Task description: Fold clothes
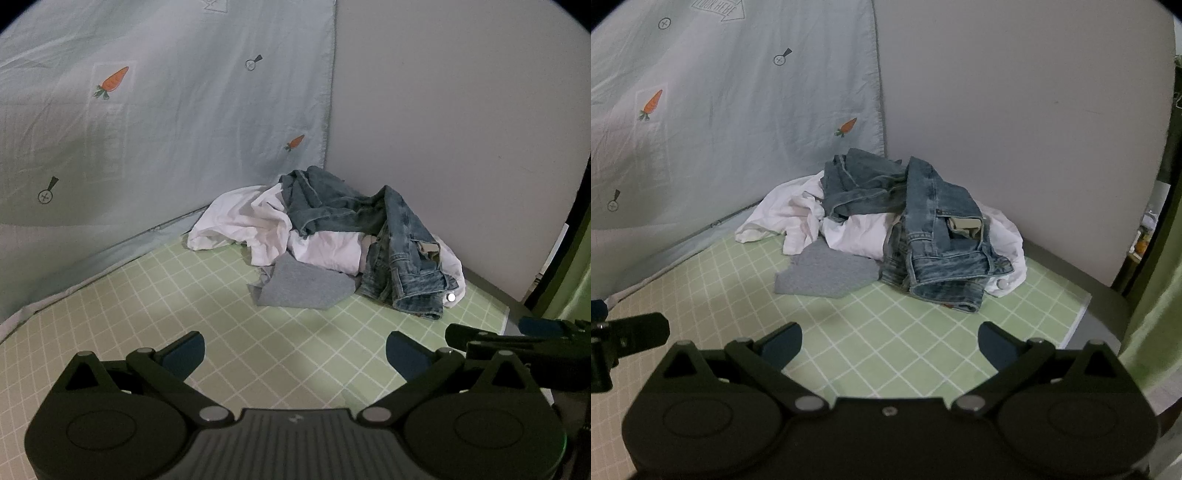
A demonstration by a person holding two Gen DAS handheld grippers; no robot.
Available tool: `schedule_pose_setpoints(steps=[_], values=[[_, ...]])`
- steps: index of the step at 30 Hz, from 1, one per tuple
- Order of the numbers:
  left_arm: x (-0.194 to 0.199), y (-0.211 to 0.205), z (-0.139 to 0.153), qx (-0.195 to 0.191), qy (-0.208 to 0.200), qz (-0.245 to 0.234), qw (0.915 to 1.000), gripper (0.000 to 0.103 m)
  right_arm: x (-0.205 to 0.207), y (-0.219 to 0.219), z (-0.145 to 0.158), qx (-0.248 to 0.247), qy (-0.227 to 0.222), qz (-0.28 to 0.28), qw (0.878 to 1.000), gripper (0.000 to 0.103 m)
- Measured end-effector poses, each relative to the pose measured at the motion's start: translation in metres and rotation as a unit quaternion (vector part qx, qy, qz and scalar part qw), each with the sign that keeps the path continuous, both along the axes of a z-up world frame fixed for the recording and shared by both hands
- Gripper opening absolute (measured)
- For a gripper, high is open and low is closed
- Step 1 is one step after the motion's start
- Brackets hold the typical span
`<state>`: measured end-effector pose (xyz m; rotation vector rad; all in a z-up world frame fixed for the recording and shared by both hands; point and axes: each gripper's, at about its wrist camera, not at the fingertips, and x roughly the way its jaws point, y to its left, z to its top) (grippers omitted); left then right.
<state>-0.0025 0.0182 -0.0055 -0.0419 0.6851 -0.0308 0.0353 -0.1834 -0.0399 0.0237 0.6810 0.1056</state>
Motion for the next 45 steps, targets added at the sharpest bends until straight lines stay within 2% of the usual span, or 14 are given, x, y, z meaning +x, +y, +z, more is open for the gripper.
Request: schedule_pose_setpoints(steps=[32,39,45], values=[[0.011,-0.011,-0.001,-0.004,0.014,0.004,0.9999,0.103,0.007,-0.006,0.000,0.003,0.002,-0.007,1.000,0.103],[0.034,-0.013,0.000,-0.005,0.012,0.017,0.9998,0.103,0.032,-0.008,-0.001,0.001,-0.001,-0.004,1.000,0.103],[0.071,-0.010,0.002,-0.013,0.007,0.043,0.9989,0.103,0.069,-0.009,-0.004,-0.008,-0.004,0.004,1.000,0.103]])
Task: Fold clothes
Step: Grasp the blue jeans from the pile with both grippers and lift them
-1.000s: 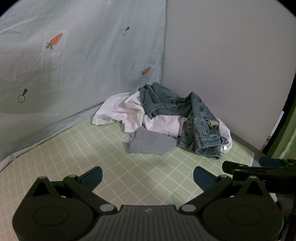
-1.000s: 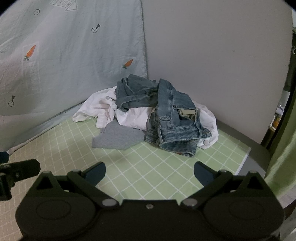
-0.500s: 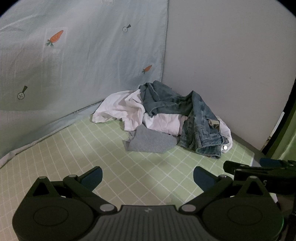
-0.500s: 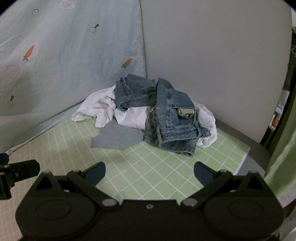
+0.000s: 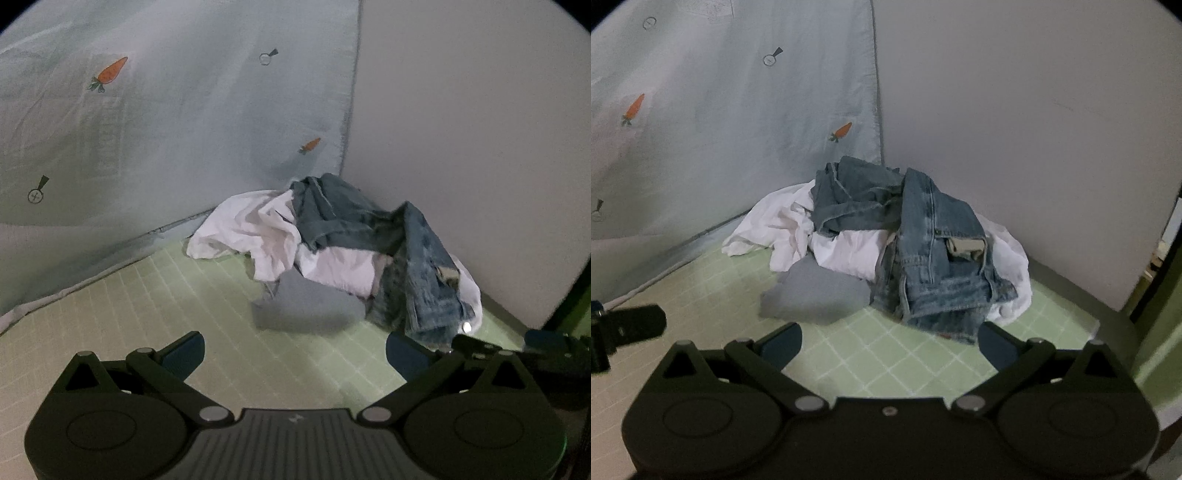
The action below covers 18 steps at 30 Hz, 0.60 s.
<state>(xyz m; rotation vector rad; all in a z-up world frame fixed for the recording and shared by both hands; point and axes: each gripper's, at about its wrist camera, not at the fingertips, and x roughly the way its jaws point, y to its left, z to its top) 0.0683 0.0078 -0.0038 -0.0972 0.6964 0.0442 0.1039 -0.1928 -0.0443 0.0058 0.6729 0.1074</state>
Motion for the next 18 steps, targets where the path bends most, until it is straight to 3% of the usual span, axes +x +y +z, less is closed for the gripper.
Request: schedule_pose_setpoints(steps=[8,13,18], values=[[0.083,0.005,-0.005,-0.027,0.016,0.031,0.9990,0.103,0.090,-0.021,-0.012,0.027,0.006,-0.020,0.999,0.103],[0.166,0.004,-0.015,-0.014,0.025,0.024,0.9993,0.103,0.172,-0.040,-0.026,0.049,0.000,-0.057,0.997,0.103],[0.267,-0.008,-0.035,-0.005,0.029,-0.013,0.9995,0.101,0.234,-0.041,-0.040,0.051,-0.006,-0.069,0.996,0.103]])
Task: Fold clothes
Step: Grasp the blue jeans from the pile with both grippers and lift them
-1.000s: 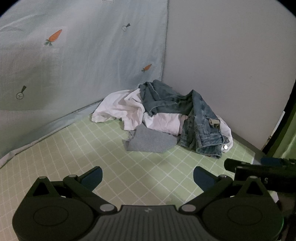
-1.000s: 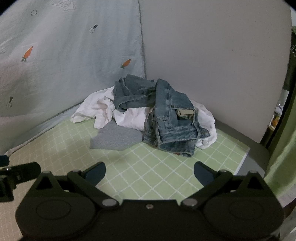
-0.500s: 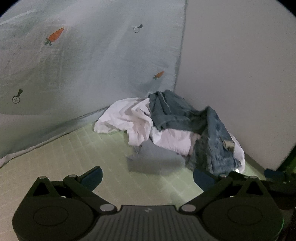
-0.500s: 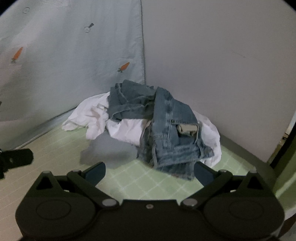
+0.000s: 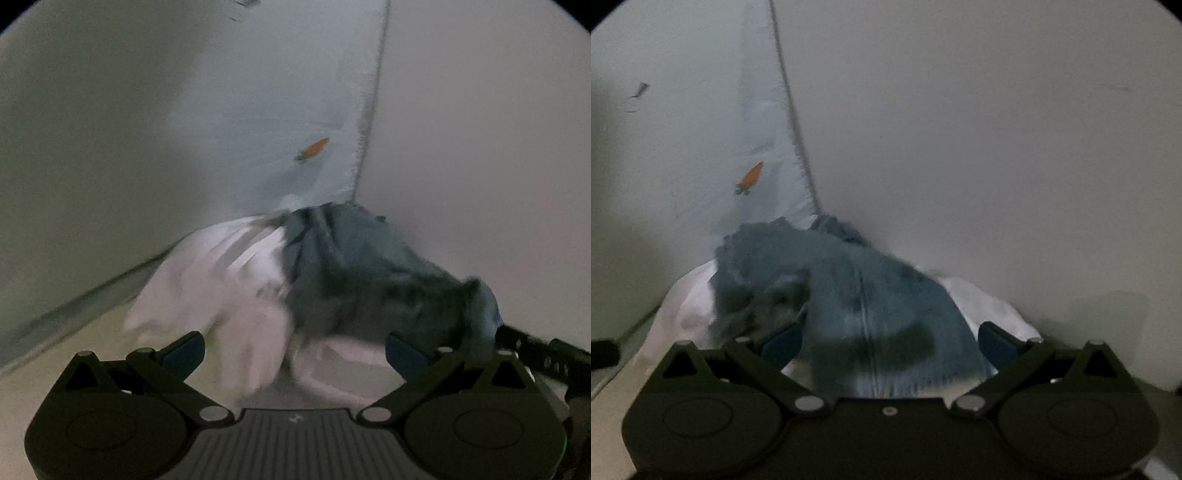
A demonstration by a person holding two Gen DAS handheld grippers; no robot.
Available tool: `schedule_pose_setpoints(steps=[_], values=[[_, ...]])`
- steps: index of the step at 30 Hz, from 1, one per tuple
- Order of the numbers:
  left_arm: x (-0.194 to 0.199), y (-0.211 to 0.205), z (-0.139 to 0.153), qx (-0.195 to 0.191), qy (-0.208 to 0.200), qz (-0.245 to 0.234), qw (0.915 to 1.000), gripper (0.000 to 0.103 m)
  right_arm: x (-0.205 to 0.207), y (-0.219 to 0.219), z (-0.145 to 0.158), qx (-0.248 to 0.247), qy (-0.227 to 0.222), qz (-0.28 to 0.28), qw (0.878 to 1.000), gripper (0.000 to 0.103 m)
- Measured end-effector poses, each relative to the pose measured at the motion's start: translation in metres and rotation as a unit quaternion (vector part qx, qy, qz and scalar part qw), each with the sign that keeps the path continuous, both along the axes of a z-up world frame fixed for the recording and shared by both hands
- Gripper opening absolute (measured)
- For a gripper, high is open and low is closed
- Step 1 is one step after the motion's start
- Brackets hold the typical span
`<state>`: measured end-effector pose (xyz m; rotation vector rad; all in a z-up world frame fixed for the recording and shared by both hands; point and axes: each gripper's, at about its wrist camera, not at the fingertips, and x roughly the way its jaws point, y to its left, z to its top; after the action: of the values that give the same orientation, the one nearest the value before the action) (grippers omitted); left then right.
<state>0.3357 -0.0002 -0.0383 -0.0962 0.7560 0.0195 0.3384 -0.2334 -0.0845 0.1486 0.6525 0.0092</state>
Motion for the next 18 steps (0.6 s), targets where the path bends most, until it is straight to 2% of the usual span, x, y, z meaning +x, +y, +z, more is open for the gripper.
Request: schedule_pose_setpoints(steps=[4,6,8,10,11,12,13,14,15,17,18], values=[[0.081,-0.010,-0.022,-0.017,0.005,-0.023,0.9996,0.096,0.030,0.009,-0.019,0.001,0.014,0.006,1.000,0.103],[0.108,-0.013,-0.033,-0.030,0.009,-0.031,0.9990,0.095,0.042,0.015,-0.032,-0.014,0.029,-0.009,0.999,0.102],[0.133,-0.015,-0.047,-0.040,0.016,-0.036,0.9984,0.091,0.054,0.015,-0.046,-0.033,0.048,-0.040,0.998,0.095],[0.155,-0.016,-0.062,-0.049,0.027,-0.036,0.9978,0.080,0.062,0.011,-0.054,-0.027,0.053,-0.054,0.997,0.091],[0.161,-0.015,-0.068,-0.056,0.031,-0.030,0.9975,0.078,0.063,0.010,-0.055,-0.026,0.049,-0.054,0.997,0.084],[0.167,-0.015,-0.073,-0.062,0.035,-0.026,0.9971,0.074,0.064,0.009,-0.055,-0.026,0.042,-0.051,0.997,0.081],[0.167,-0.015,-0.074,-0.067,0.032,-0.027,0.9968,0.069,0.063,0.010,-0.054,-0.032,0.037,-0.044,0.998,0.073],[0.168,-0.016,-0.075,-0.073,0.030,-0.029,0.9965,0.065,0.062,0.012,-0.053,-0.036,0.030,-0.031,0.998,0.056],[0.168,-0.016,-0.076,-0.078,0.028,-0.030,0.9961,0.053,0.060,0.015,-0.052,-0.042,0.024,-0.019,0.999,0.050],[0.169,-0.016,-0.077,-0.087,0.024,-0.033,0.9954,0.041,0.055,0.020,-0.049,-0.055,0.012,-0.007,0.998,0.036],[0.167,-0.016,-0.075,-0.084,0.021,-0.032,0.9957,0.032,0.051,0.020,-0.047,-0.055,0.005,-0.009,0.998,0.031]])
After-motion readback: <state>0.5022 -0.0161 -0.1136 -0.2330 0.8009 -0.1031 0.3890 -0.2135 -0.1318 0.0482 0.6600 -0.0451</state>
